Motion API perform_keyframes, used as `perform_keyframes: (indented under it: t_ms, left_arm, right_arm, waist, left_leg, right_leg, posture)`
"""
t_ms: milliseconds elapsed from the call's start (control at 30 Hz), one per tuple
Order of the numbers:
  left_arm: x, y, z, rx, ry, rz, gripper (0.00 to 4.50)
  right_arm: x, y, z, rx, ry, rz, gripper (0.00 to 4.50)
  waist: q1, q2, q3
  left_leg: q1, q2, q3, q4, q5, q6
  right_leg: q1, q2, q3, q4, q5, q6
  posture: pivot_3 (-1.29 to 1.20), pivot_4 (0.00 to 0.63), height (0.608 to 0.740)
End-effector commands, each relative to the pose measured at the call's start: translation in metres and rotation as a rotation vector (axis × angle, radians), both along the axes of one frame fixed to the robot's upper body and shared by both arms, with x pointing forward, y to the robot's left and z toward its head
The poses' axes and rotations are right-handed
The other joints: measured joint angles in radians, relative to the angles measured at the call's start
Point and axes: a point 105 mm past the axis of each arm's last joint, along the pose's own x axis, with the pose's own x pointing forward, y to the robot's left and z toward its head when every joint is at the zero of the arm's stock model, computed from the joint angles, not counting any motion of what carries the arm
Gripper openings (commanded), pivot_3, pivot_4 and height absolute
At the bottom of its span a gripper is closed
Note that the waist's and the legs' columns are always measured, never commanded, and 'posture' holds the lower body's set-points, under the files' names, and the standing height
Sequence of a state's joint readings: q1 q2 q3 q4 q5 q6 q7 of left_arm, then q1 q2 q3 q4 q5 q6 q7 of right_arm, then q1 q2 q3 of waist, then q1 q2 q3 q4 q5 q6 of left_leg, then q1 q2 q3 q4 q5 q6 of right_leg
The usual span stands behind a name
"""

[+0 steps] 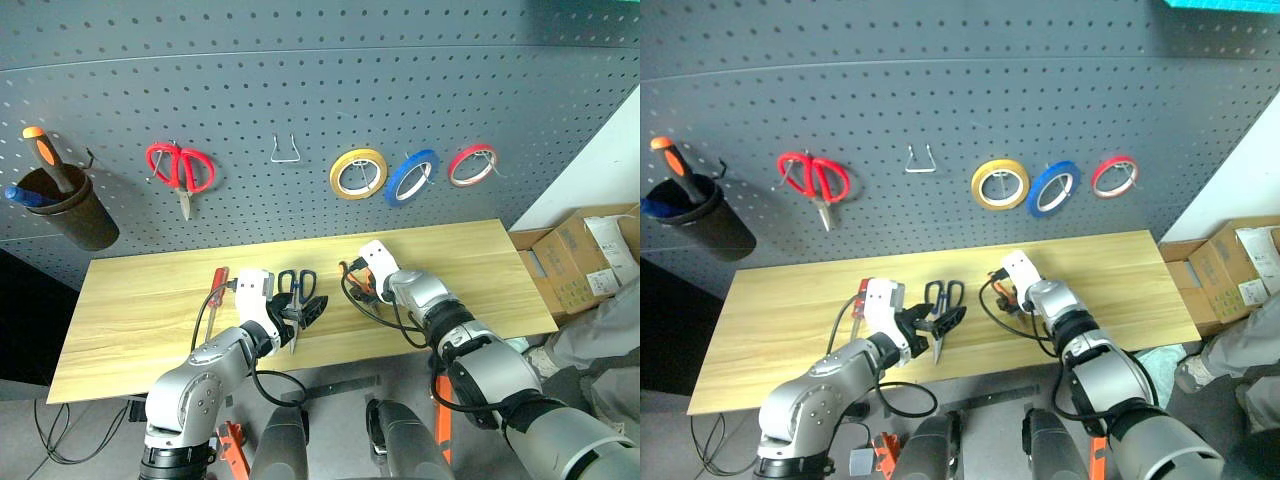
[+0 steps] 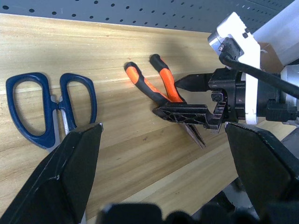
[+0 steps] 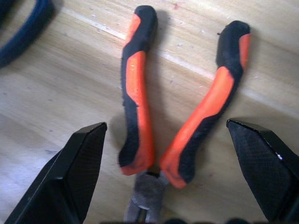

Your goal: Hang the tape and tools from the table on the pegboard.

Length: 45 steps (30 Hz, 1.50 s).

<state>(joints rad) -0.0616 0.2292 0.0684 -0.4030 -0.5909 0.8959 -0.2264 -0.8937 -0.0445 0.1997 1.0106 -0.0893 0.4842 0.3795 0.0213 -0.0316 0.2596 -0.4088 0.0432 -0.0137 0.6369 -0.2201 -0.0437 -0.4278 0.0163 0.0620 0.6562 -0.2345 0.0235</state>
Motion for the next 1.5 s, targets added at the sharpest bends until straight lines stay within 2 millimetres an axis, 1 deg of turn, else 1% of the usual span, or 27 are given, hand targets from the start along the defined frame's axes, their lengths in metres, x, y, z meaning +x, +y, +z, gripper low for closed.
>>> perform_keyframes:
  t_ms: [33,167,200,233,400,467,533,567,600,633,667,700,767,833,900,933,967,1033,1133,1200,1233,1300,1367,1500]
  left_arm:
    - [0.0,-0.006,0.014,-0.027,-0.046,-0.026,4.5]
    - [0.001,-0.008,0.014,-0.033,-0.041,-0.04,4.5]
    - [0.001,-0.01,0.014,-0.04,-0.04,-0.047,4.5]
    - [0.001,-0.011,0.015,-0.046,-0.039,-0.052,4.5]
    - [0.006,-0.012,0.015,-0.046,-0.04,-0.071,4.5]
    - [0.009,-0.01,0.017,-0.044,-0.049,-0.067,4.5]
    - [0.012,-0.003,0.022,-0.05,-0.065,-0.044,4.5]
    - [0.014,0.002,0.023,-0.065,-0.07,-0.025,4.5]
    - [0.015,0.005,0.024,-0.076,-0.071,-0.012,4.5]
    - [0.015,0.01,0.024,-0.091,-0.067,0.0,4.5]
    - [0.015,0.013,0.023,-0.102,-0.066,0.009,4.5]
    - [0.016,0.016,0.022,-0.107,-0.063,0.014,4.5]
    - [0.014,0.019,0.025,-0.149,-0.068,0.019,4.5]
    - [0.012,0.023,0.028,-0.179,-0.074,0.019,4.5]
    - [0.01,0.024,0.034,-0.23,-0.084,0.007,4.5]
    - [0.01,0.023,0.042,-0.277,-0.104,-0.011,4.5]
    - [0.01,0.021,0.05,-0.312,-0.127,-0.027,4.5]
    - [0.015,0.022,0.06,-0.317,-0.171,-0.036,4.5]
    - [0.026,0.022,0.074,-0.316,-0.226,-0.044,4.5]
    - [0.033,0.023,0.091,-0.348,-0.278,-0.052,4.5]
    - [0.036,0.025,0.1,-0.363,-0.303,-0.05,4.5]
    - [0.042,0.03,0.116,-0.41,-0.352,-0.034,4.5]
    - [0.046,0.038,0.131,-0.45,-0.404,-0.008,4.5]
    - [0.059,0.055,0.151,-0.453,-0.493,0.096,4.5]
  right_arm:
    - [-0.006,-0.009,-0.014,-0.031,0.031,-0.012,3.52]
    - [-0.005,-0.012,-0.013,-0.026,0.027,-0.026,2.19]
    - [-0.004,-0.014,-0.012,-0.025,0.025,-0.029,1.9]
    - [-0.004,-0.014,-0.012,-0.025,0.024,-0.031,1.76]
    - [-0.001,-0.016,-0.006,-0.025,-0.02,-0.011,1.76]
    - [-0.002,-0.012,0.004,0.052,-0.04,0.006,1.76]
    - [-0.009,-0.003,0.031,0.26,-0.098,0.006,1.76]
    - [-0.017,0.002,0.047,0.401,-0.12,0.001,1.76]
    - [-0.024,0.004,0.059,0.489,-0.133,-0.003,1.76]
    - [-0.039,0.007,0.071,0.567,-0.162,0.021,1.76]
    - [-0.053,0.008,0.081,0.612,-0.189,0.049,1.76]
    - [-0.061,0.01,0.086,0.633,-0.204,0.068,1.76]
    - [-0.081,0.017,0.106,0.696,-0.269,0.115,1.76]
    - [-0.094,0.023,0.124,0.741,-0.347,0.146,1.76]
    - [-0.102,0.033,0.145,0.783,-0.439,0.181,1.76]
    - [-0.103,0.042,0.162,0.807,-0.508,0.214,1.76]
    - [-0.102,0.05,0.177,0.819,-0.584,0.247,1.76]
    - [-0.096,0.058,0.204,0.832,-0.73,0.281,1.76]
    - [-0.076,0.064,0.232,0.817,-0.893,0.287,1.76]
    - [-0.061,0.066,0.25,0.809,-0.984,0.278,1.76]
    - [-0.054,0.067,0.258,0.806,-1.021,0.271,1.76]
    - [-0.041,0.069,0.272,0.789,-1.095,0.268,1.76]
    - [-0.03,0.072,0.282,0.769,-1.152,0.268,1.76]
    - [-0.011,0.079,0.289,0.77,-1.178,0.253,1.76]
  waist:
    - [0.001,0.0,0.0]
    - [0.0,0.0,0.0]
    - [0.0,0.0,0.0]
    - [0.0,0.0,0.0]
    - [-0.001,0.0,0.0]
    - [-0.002,0.0,0.001]
    - [0.0,0.0,0.0]
    - [0.002,0.0,0.0]
    - [0.003,0.0,0.0]
    - [0.004,0.0,0.0]
    - [0.003,0.001,0.0]
    - [0.002,0.001,0.0]
    - [0.002,0.001,0.0]
    - [0.002,0.0,-0.002]
    - [0.002,0.0,-0.005]
    - [0.0,0.0,-0.008]
    - [0.0,-0.001,-0.01]
    - [0.001,-0.002,-0.014]
    - [0.003,-0.009,-0.039]
    - [0.006,-0.017,-0.054]
    - [0.007,-0.019,-0.061]
    - [0.008,-0.025,-0.071]
    - [0.007,-0.028,-0.076]
    - [0.008,-0.028,-0.08]
  left_leg:
    - [0.0,0.0,0.0,0.0,0.0,0.0]
    - [0.0,0.0,0.0,0.0,0.0,0.0]
    - [0.0,0.0,0.0,0.0,0.0,0.0]
    - [0.0,0.0,0.0,-0.001,0.0,0.0]
    - [0.0,0.0,0.0,-0.001,0.0,0.0]
    - [0.0,0.0,0.0,-0.001,0.0,0.0]
    - [-0.002,0.0,-0.001,-0.002,0.0,0.0]
    - [-0.004,0.0,-0.003,-0.003,0.0,0.0]
    - [-0.008,0.001,-0.004,-0.004,0.0,0.0]
    - [-0.012,0.001,-0.005,-0.005,0.0,-0.001]
    - [-0.016,0.001,-0.005,-0.005,0.0,-0.001]
    - [-0.022,0.002,-0.008,-0.005,0.0,-0.001]
    - [-0.024,0.002,-0.01,-0.005,-0.001,-0.003]
    - [-0.024,0.002,-0.012,-0.006,-0.001,-0.004]
    - [-0.024,0.002,-0.013,-0.006,0.0,-0.005]
    - [-0.024,0.002,-0.013,-0.006,0.0,-0.005]
    - [-0.024,0.002,-0.013,-0.006,0.002,-0.008]
    - [-0.024,0.002,-0.013,-0.006,0.005,-0.014]
    - [-0.023,0.001,-0.013,-0.006,0.01,-0.021]
    - [-0.021,0.001,-0.013,-0.006,0.011,-0.021]
    - [-0.02,0.001,-0.013,-0.005,0.012,-0.021]
    - [-0.02,0.001,-0.013,-0.005,0.014,-0.021]
    - [-0.019,0.001,-0.013,-0.005,0.016,-0.021]
    - [-0.017,0.002,-0.012,-0.007,0.017,-0.021]
  right_leg:
    - [0.0,0.0,0.0,0.0,0.0,0.0]
    - [0.0,0.0,0.0,0.0,0.0,-0.001]
    - [0.0,0.0,0.0,0.0,-0.001,-0.001]
    - [0.0,0.0,0.0,0.0,-0.001,-0.001]
    - [0.0,0.0,-0.001,-0.001,-0.001,-0.001]
    - [0.0,0.0,-0.001,-0.001,-0.001,-0.001]
    - [0.0,0.0,-0.002,-0.004,0.0,-0.001]
    - [0.0,0.0,-0.003,-0.007,0.0,-0.001]
    - [-0.003,0.0,-0.005,-0.008,0.0,0.0]
    - [-0.007,0.0,-0.006,-0.009,0.0,0.0]
    - [-0.011,-0.001,-0.007,-0.008,0.001,0.0]
    - [-0.017,-0.002,-0.009,-0.007,0.003,-0.003]
    - [-0.018,-0.002,-0.015,-0.007,0.003,-0.003]
    - [-0.018,-0.002,-0.017,-0.008,0.003,-0.003]
    - [-0.018,-0.002,-0.018,-0.008,0.002,-0.001]
    - [-0.017,-0.001,-0.018,-0.007,0.001,0.0]
    - [-0.018,-0.001,-0.018,-0.007,0.001,0.001]
    - [-0.017,-0.001,-0.018,-0.008,0.001,0.001]
    - [-0.016,0.0,-0.019,-0.008,0.005,0.0]
    - [-0.013,0.0,-0.019,-0.009,0.007,-0.001]
    - [-0.012,0.0,-0.02,-0.009,0.008,-0.002]
    - [-0.011,-0.001,-0.019,-0.01,0.011,-0.003]
    - [-0.011,-0.001,-0.019,-0.01,0.015,-0.006]
    - [-0.01,0.0,-0.019,-0.009,0.018,-0.01]
  posture:
    - [0.21,0.287,0.74]
    - [0.2,0.287,0.74]
    - [0.2,0.286,0.74]
    - [0.2,0.286,0.74]
    - [0.18,0.276,0.74]
    - [0.17,0.265,0.74]
    - [0.17,0.249,0.74]
    - [0.17,0.236,0.74]
    - [0.16,0.23,0.74]
    - [0.16,0.222,0.74]
    - [0.16,0.219,0.74]
    - [0.16,0.213,0.74]
    - [0.16,0.199,0.74]
    - [0.15,0.177,0.74]
    - [0.15,0.156,0.74]
    - [0.15,0.134,0.74]
    - [0.15,0.124,0.74]
    - [0.16,0.105,0.74]
    - [0.17,0.082,0.74]
    - [0.18,0.064,0.74]
    - [0.18,0.061,0.74]
    - [0.19,0.052,0.74]
    - [0.21,0.049,0.74]
    - [0.24,0.047,0.74]
